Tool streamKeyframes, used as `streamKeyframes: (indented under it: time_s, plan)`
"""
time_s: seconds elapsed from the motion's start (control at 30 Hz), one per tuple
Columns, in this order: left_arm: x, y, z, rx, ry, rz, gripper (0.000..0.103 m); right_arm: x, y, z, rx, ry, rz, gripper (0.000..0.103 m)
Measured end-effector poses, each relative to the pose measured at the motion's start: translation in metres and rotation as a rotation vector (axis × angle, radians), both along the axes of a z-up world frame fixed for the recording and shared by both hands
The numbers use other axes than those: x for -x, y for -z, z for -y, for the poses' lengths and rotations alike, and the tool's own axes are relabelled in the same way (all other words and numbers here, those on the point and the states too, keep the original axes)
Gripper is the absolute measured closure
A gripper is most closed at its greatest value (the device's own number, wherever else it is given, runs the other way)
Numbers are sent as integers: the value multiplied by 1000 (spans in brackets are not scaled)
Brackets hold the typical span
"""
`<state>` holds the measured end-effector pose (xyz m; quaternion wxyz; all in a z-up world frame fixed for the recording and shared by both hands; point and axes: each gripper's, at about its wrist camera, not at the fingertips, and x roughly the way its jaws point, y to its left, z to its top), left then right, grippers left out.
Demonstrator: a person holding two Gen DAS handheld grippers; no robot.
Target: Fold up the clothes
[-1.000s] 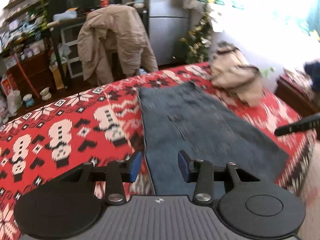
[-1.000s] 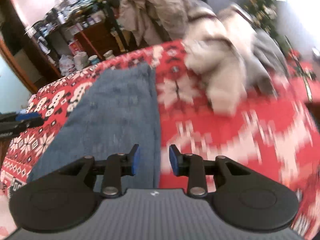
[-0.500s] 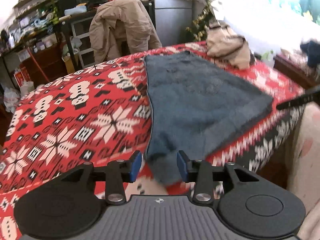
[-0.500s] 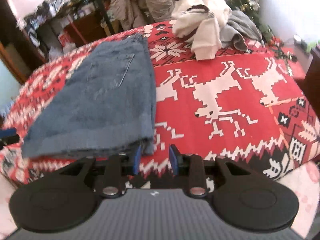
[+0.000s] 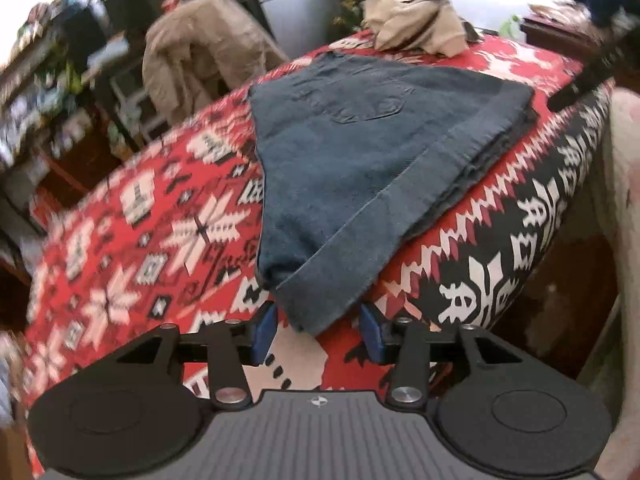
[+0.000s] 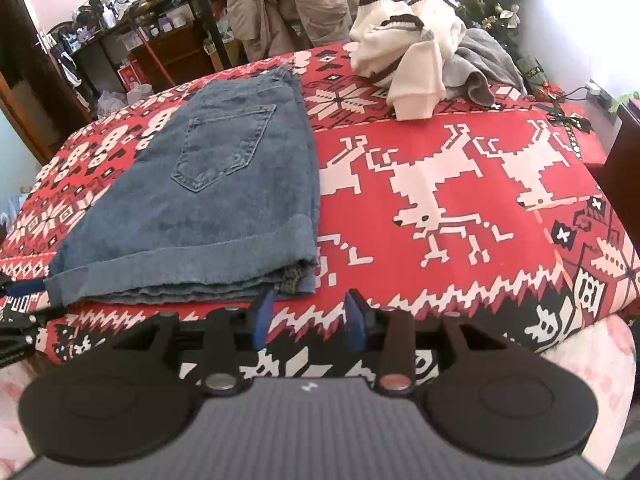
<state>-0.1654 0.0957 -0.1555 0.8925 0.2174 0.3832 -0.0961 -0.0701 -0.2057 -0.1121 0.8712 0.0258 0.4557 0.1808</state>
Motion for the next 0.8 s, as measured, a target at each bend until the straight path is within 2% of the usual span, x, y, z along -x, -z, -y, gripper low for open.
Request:
streamKeyframes:
  time_s: [0.07, 0.13, 0.23, 0.4, 0.47, 0.7, 0.8]
  plan:
    - [3, 0, 5, -37, 14, 31, 78, 0, 1, -1, 1, -2, 0, 58]
    - [3, -3, 4, -4, 10, 44, 88, 0, 1, -1, 1, -4, 1, 58]
    - [6, -16, 0, 46, -17, 96, 92, 0, 0, -3, -3, -10, 4, 57]
    - [11, -34, -6, 112, -54, 190, 92, 3, -10, -8, -28, -46, 24, 56]
    - [10, -26, 0, 59, -40, 182, 86, 3, -14, -14, -41, -85, 36, 55]
    - [20, 3, 18, -131, 38, 188, 85, 3, -19, -39, -45, -161, 49, 52]
    - [23, 12, 24, -221, 59, 213, 79, 3, -19, -44, -41, -170, 45, 52]
